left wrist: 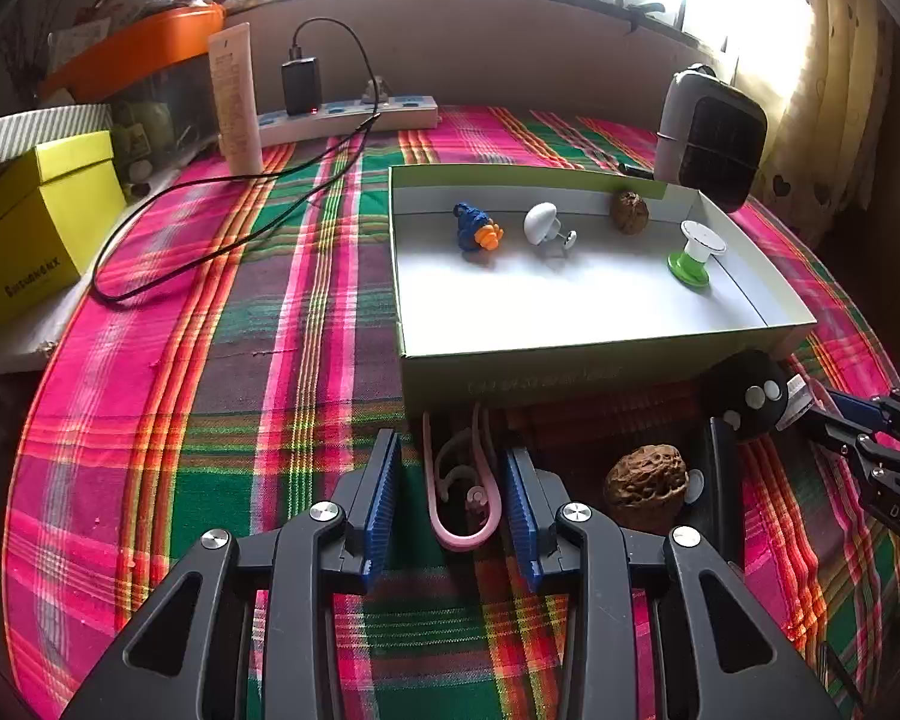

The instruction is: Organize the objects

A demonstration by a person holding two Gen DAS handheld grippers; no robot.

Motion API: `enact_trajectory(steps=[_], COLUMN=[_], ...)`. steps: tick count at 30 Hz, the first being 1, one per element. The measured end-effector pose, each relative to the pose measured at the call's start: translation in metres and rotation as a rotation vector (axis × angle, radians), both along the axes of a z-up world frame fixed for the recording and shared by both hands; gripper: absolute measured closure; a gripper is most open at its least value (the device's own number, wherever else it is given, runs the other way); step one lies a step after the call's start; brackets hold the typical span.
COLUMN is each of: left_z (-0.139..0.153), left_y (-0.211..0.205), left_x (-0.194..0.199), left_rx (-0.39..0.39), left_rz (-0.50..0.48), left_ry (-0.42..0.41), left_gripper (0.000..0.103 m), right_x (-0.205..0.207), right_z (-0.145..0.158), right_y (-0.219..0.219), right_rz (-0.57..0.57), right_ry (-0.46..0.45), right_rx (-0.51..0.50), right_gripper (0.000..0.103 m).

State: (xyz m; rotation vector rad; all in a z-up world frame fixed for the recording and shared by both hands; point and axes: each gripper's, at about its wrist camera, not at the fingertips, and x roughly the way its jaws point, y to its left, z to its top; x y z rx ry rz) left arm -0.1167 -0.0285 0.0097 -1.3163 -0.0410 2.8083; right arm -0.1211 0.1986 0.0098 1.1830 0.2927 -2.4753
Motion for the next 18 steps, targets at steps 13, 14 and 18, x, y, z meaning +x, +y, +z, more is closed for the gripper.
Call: enact_trajectory(steps=[13, 14, 18], left_z=[-0.0004, -0.0003, 0.0], left_y=[-0.004, -0.0045, -0.0037], left_x=[-0.0022, -0.0019, -0.0019], left_rx=[0.014, 0.013, 0.01], left_rz=[0.022, 0.023, 0.025], left_ry=[0.003, 0.003, 0.004], left_gripper=[0.081, 0.081, 0.081], right_x=[0.0, 0.0001, -0.0003], right_z=[-0.0006, -0.0005, -0.0006], right_y=[-0.0005, -0.0009, -0.0007], right_rz=[-0.024, -0.025, -0.033], right_ry=[-0.003, -0.002, -0.003], right_rx=[-0.01, -0.009, -0.013], right_gripper=[0.078, 0.078, 0.078])
